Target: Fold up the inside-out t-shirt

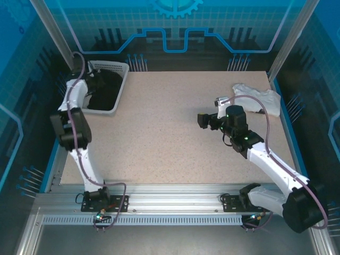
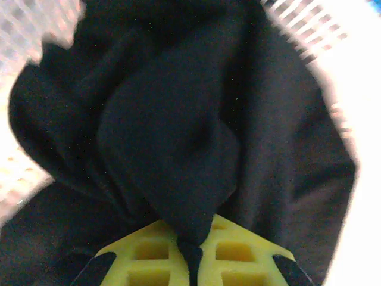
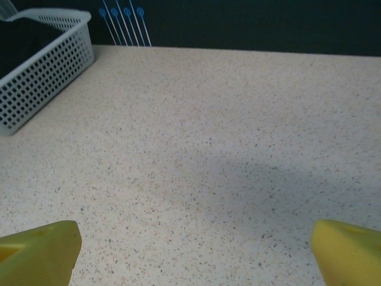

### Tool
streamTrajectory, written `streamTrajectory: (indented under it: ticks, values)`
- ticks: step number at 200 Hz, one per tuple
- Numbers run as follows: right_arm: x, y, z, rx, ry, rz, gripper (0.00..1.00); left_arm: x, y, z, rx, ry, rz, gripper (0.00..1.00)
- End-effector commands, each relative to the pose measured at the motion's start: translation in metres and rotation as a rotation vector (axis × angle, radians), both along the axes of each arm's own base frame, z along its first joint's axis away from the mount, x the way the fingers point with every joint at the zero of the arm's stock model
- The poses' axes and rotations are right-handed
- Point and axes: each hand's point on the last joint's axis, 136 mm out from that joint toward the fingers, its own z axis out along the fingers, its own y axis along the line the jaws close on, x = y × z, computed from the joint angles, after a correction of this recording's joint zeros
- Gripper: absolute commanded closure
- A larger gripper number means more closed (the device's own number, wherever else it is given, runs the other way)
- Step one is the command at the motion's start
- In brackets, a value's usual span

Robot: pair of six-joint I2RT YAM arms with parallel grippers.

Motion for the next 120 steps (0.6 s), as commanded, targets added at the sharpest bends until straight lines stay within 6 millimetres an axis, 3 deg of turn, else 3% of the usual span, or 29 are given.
streamTrajectory:
  ticks: [1,12,27,47,61,68,76,89,104,120]
  values:
    - [-0.006,-0.013,0.012,-0.005,-0.024,-0.051,0.00,-0.049,-0.034,0.242,0.114,-0.620,-0.004,1.00]
    - [-0.006,-0.016,0.017,-0.010,-0.041,-0.063,0.00,-0.077,-0.056,0.290,0.136,-0.755,-0.034,1.00]
    - [-0.005,-0.022,0.026,-0.038,-0.064,-0.079,0.00,-0.112,-0.092,0.338,0.126,-0.888,-0.113,1.00]
    - [-0.003,-0.033,0.040,-0.081,-0.073,-0.109,0.00,-0.149,-0.141,0.377,0.111,-0.992,-0.242,1.00]
    - [-0.003,-0.041,0.051,-0.106,-0.079,-0.127,0.00,-0.167,-0.175,0.390,0.092,-1.028,-0.339,1.00]
    - [-0.004,-0.047,0.049,-0.127,-0.066,-0.147,0.00,-0.173,-0.190,0.391,0.071,-1.032,-0.382,1.00]
    - [-0.004,-0.055,0.066,-0.129,-0.088,-0.178,0.00,-0.178,-0.210,0.387,0.042,-1.030,-0.438,1.00]
    - [-0.006,-0.067,0.074,-0.137,-0.082,-0.218,0.00,-0.180,-0.235,0.369,0.004,-0.992,-0.492,1.00]
    - [-0.009,-0.081,0.080,-0.141,-0.077,-0.256,0.00,-0.178,-0.260,0.337,-0.036,-0.933,-0.527,1.00]
    - [-0.008,-0.095,0.079,-0.143,-0.053,-0.300,0.00,-0.175,-0.285,0.289,-0.076,-0.851,-0.552,1.00]
